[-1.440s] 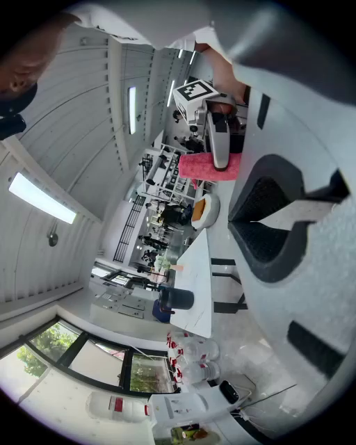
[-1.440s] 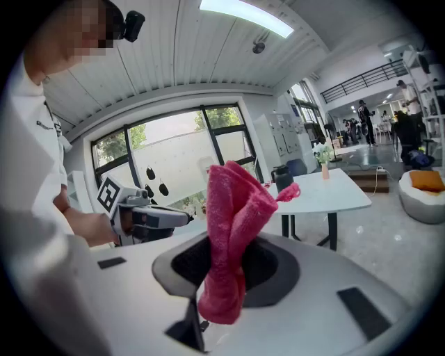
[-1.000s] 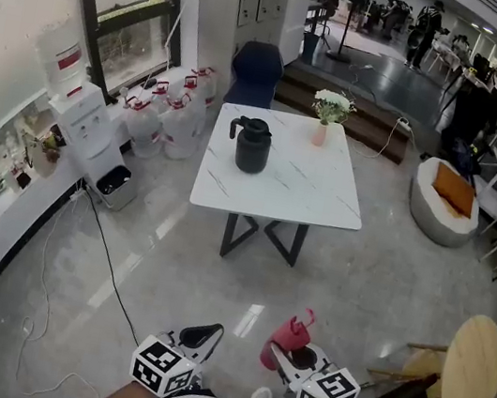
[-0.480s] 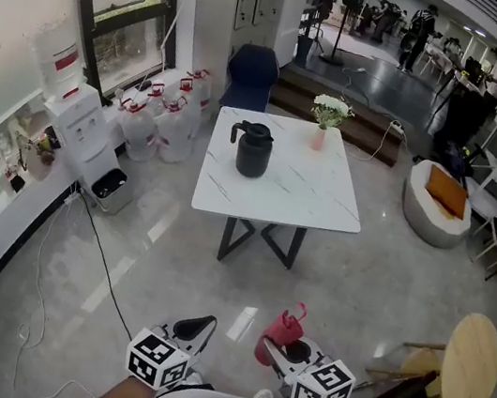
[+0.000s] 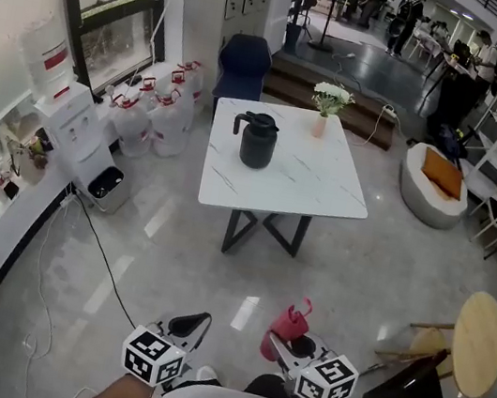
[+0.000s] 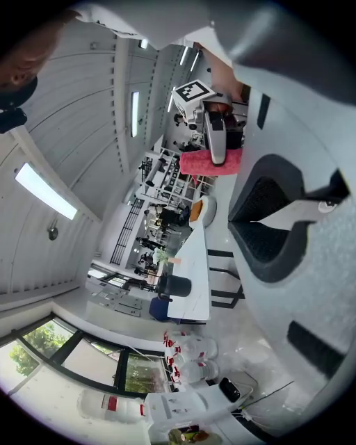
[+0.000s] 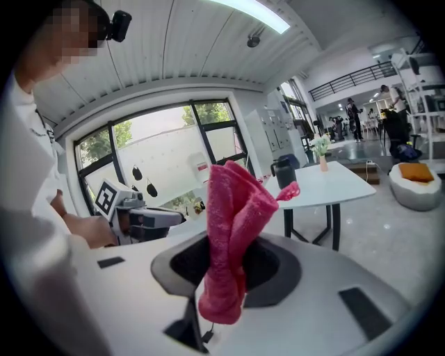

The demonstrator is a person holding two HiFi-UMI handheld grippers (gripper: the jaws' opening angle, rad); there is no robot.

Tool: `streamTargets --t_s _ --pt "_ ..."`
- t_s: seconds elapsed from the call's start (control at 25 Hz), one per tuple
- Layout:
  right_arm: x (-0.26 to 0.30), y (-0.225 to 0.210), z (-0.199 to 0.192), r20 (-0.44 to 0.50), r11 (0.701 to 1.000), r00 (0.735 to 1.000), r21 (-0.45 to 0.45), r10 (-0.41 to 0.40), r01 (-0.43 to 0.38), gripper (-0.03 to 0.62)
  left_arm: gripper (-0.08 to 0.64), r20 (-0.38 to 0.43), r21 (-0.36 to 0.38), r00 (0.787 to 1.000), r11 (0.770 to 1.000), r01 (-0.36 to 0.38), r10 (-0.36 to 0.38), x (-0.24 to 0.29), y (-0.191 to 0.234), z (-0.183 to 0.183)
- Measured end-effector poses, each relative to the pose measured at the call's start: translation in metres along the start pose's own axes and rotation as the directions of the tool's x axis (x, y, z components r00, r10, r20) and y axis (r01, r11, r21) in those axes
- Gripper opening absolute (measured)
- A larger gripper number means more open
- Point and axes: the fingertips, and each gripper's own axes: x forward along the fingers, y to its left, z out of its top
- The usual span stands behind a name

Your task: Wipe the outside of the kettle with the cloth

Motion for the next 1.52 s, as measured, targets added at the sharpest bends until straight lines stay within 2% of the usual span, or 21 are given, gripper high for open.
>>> streamTargets --t_s 0.2,0.52,0.8,1.08,1.32,1.52 --pt "0.008 0.002 -0.01 -0.044 1.0 0.999 0.022 0.0 0.001 0.123 0.0 -0.017 -0.033 1.0 0.999 0.014 -0.015 0.003 0.011 -0.009" --pt "0.042 -0.032 0.011 -0.038 0.999 0.999 0.045 0.005 -0.003 0.123 0.0 -0.017 -0.029 1.0 0.999 0.019 -0.019 0.036 0.033 0.011" --pt "0.087 -0.085 0.054 -0.027 0.997 0.999 0.054 0.047 -0.046 0.123 0.0 -0.038 -0.031 0.998 0.999 -0.041 0.039 0.081 0.073 0.042" --pt "0.129 -0.143 0.11 -0.024 0.994 0.994 0.026 0.104 -0.103 0.123 0.0 0.003 0.002 0.998 0.998 -0.057 0.057 0.145 0.095 0.11" --pt "0.153 -0.182 0.136 -0.027 0.989 0.989 0.016 0.147 -0.147 0.123 0.0 -0.005 -0.022 0.995 0.994 -0.103 0.103 0.178 0.112 0.128" --pt "0.169 -0.211 0.148 -0.026 0.983 0.982 0.013 0.185 -0.185 0.123 0.0 -0.01 -0.014 0.991 0.991 -0.135 0.135 0.208 0.12 0.139"
